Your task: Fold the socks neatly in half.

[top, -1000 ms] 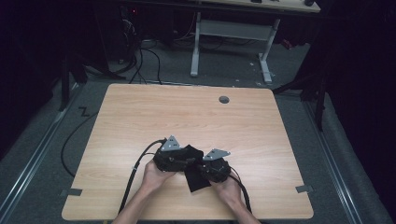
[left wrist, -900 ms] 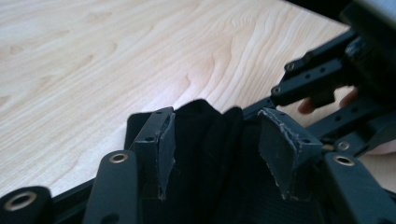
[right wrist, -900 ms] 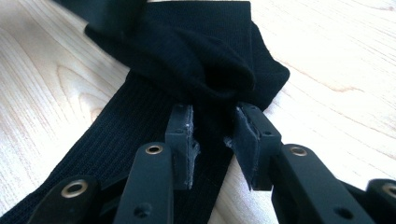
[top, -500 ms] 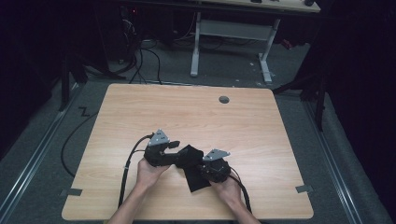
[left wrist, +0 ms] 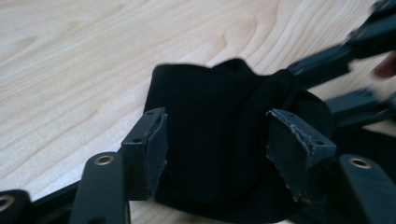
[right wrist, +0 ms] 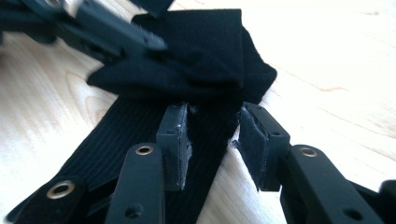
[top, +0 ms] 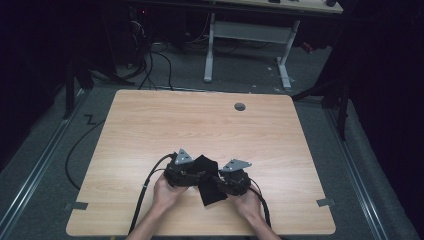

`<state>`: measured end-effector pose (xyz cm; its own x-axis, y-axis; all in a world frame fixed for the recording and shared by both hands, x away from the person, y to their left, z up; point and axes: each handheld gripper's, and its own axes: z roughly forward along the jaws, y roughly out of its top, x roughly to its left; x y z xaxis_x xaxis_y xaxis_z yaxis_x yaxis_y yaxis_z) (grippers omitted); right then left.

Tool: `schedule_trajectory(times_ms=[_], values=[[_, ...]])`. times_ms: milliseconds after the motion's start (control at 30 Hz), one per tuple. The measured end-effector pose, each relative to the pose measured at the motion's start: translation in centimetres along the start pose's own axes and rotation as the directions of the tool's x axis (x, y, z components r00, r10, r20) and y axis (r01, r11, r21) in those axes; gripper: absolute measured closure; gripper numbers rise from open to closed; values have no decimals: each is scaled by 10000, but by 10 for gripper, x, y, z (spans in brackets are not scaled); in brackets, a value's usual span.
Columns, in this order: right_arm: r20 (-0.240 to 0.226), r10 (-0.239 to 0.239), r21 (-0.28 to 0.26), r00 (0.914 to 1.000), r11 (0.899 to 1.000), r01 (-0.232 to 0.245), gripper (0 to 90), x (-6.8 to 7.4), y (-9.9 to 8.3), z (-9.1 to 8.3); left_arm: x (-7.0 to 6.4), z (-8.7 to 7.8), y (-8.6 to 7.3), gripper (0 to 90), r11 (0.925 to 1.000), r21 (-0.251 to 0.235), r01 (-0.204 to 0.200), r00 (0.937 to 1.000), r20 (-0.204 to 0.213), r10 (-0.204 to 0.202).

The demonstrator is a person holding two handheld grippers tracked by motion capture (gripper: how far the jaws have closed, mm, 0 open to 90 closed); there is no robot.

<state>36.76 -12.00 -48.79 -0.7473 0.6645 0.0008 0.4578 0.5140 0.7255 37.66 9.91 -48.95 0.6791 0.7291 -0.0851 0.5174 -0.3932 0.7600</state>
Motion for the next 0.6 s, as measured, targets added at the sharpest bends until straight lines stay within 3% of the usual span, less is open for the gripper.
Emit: schedule_trajectory(times_ms=[167, 300, 400, 467, 533, 600], values=[[-105, -192, 37, 9998, 9998, 192, 612, 2, -4, -7, -1, 6, -3, 379, 9990, 360, -270, 9989, -370, 283], [-135, -262, 350, 9996, 9990, 267, 609, 5, -8, 0, 3, 9, 1, 387, 9982, 452, -387, 9971, -636, 415], [-183, -169, 231, 9997, 9996, 173, 609, 6, -9, 5, 8, 12, 5, 391, 9977, 559, -374, 9966, -710, 413], [-130, -120, 181, 9998, 9998, 122, 609, 7, -8, 8, 13, 11, 6, 389, 9990, 422, -170, 9979, -623, 196], [-94, -102, 144, 9999, 9998, 104, 610, 8, -6, 10, 20, 8, 5, 383, 9991, 116, 397, 9992, -68, -396], [-59, -117, 141, 9999, 9998, 118, 611, 8, -5, 11, 24, 1, 5, 379, 9977, -205, 650, 9976, 259, -645]])
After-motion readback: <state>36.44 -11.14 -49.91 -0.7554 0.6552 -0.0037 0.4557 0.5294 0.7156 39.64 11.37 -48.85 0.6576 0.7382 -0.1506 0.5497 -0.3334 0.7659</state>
